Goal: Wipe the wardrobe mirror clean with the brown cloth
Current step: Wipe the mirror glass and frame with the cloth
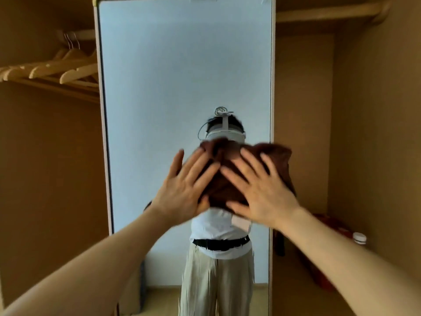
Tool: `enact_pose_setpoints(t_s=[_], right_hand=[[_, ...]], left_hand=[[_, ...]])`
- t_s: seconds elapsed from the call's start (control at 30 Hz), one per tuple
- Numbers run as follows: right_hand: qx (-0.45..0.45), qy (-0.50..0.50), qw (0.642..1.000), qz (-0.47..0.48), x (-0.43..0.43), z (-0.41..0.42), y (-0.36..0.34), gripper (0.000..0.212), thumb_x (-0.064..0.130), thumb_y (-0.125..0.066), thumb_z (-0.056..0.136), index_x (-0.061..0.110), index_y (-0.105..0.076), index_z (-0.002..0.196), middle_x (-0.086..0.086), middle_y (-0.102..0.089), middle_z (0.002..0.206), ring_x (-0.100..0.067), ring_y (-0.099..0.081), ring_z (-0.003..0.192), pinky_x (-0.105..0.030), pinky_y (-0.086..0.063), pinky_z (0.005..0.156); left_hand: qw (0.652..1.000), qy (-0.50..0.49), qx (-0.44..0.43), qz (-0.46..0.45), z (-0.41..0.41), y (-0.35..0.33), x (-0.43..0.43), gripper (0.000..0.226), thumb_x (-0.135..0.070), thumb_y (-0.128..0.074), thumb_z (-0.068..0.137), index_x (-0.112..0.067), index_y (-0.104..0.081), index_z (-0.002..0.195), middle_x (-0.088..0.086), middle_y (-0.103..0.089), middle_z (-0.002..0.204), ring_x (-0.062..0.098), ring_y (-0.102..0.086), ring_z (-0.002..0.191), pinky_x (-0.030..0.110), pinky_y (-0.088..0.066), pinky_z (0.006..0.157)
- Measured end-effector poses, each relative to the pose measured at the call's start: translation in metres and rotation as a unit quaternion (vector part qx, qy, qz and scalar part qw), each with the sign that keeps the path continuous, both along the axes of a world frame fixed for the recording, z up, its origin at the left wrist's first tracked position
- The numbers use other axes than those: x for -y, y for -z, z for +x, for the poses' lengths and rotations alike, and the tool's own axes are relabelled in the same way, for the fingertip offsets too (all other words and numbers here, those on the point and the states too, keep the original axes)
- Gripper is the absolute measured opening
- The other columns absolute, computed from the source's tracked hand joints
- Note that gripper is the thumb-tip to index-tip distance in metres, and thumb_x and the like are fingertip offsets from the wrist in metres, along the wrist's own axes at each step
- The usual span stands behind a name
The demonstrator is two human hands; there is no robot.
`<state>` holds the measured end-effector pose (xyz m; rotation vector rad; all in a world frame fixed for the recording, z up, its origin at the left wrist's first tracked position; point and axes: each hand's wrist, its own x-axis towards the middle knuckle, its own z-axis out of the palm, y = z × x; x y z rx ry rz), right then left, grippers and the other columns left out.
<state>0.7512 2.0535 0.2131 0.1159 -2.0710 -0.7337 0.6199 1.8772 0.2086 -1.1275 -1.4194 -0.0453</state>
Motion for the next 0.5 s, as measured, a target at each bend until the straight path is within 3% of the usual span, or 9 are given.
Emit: enact_pose_setpoints(t_s=[0.13,0.23,0.5], right_hand=[[-0.017,0.033,0.999,-0.014,-0.008,0.000,-0.098,0.080,0.055,-0.053,0.082,0.025,-0.021,0.149,-0.009,-0.013,0.158,-0.030,-0.008,0.145,-0.051,-0.010,0.112],[-0.031,0.035,0.998,-0.040,-0.007,-0.003,-0.120,0.078,0.053,-0.050,0.085,0.026,-0.017,0.150,-0.007,-0.008,0.159,-0.028,-0.005,0.145,-0.051,-0.008,0.113],[-0.067,-0.027,0.990,-0.124,0.008,-0.008,0.032,0.074,0.042,-0.053,0.083,0.019,-0.026,0.148,-0.012,-0.019,0.156,-0.034,-0.012,0.144,-0.054,-0.007,0.114]], left_hand=[[0.997,-0.028,0.017,0.068,0.010,-0.084,-0.015,0.064,-0.034,-0.043,0.083,-0.004,-0.045,0.139,0.026,-0.040,0.144,0.040,-0.038,0.135,0.063,-0.022,0.109],[0.993,-0.041,0.041,0.102,0.014,-0.102,-0.024,0.067,-0.029,-0.047,0.079,-0.007,-0.041,0.142,0.022,-0.039,0.147,0.036,-0.034,0.138,0.061,-0.016,0.112],[0.998,0.021,0.025,0.054,0.005,0.017,-0.015,0.065,-0.028,-0.052,0.083,-0.006,-0.035,0.142,0.027,-0.035,0.147,0.039,-0.026,0.141,0.065,-0.025,0.107]])
